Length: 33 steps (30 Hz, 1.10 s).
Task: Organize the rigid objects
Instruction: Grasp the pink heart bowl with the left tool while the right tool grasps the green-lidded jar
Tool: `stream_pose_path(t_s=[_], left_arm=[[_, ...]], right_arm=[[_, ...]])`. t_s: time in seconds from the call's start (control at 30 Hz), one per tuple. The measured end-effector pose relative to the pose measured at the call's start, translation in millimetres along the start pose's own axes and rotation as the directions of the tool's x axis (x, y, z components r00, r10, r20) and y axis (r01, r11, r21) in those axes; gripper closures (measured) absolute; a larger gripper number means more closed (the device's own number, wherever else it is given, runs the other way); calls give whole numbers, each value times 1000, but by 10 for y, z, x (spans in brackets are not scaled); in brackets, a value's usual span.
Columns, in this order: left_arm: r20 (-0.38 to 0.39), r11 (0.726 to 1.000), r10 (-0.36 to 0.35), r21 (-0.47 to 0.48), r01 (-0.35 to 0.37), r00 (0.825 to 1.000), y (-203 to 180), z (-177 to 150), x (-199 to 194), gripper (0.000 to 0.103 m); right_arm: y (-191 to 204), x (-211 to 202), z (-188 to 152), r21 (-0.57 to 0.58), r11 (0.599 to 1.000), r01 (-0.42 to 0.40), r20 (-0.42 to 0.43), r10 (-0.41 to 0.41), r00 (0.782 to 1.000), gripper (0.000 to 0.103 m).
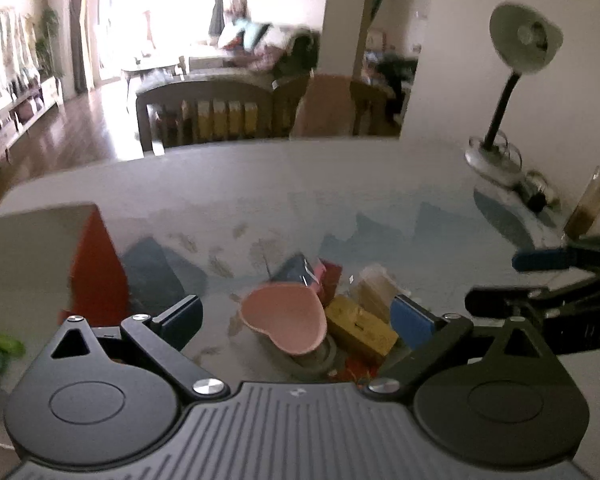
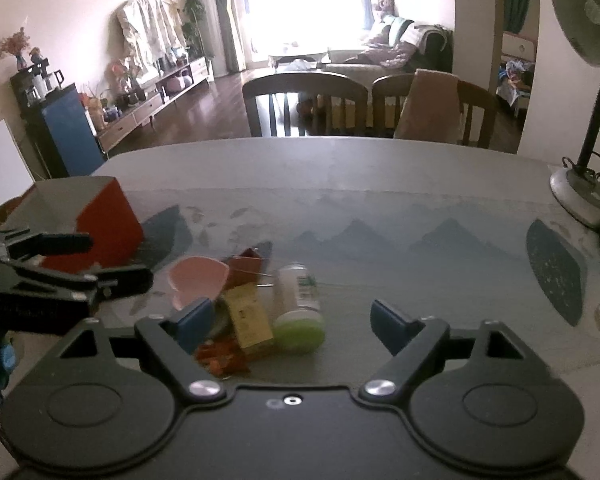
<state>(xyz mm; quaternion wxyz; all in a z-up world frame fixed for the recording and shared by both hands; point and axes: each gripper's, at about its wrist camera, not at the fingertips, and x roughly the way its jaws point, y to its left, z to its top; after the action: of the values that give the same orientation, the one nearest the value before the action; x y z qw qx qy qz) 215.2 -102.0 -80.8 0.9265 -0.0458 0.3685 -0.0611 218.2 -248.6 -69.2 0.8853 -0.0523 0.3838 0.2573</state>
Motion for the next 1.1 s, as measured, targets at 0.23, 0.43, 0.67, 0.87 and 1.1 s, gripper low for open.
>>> stream_pose_path(t_s=[0.23, 0.43, 0.67, 0.87, 1.1], left_arm=[[-31, 1000, 4, -1, -4, 1000, -40, -33, 399, 2], [-67, 999, 36, -7, -36, 997, 16, -66, 653, 3], [-96, 999, 45, -18, -47, 994, 98, -95, 835, 3], [-96, 999, 44, 7, -44, 994, 90, -123, 910, 3], [-92, 999, 36, -17, -38, 995, 91, -134, 940, 13]], right_arm=[[-144, 361, 6, 30, 1000, -10, -65, 12, 998, 21], [-172, 639, 17, 40, 999, -10, -105, 14, 994, 26], [-227, 904, 48, 77, 997, -17, -144, 28, 989, 31], [-246, 1021, 52, 102, 994, -41, -176, 58, 983, 39], [-257, 1102, 44, 141, 989, -48, -190, 74, 979, 46]])
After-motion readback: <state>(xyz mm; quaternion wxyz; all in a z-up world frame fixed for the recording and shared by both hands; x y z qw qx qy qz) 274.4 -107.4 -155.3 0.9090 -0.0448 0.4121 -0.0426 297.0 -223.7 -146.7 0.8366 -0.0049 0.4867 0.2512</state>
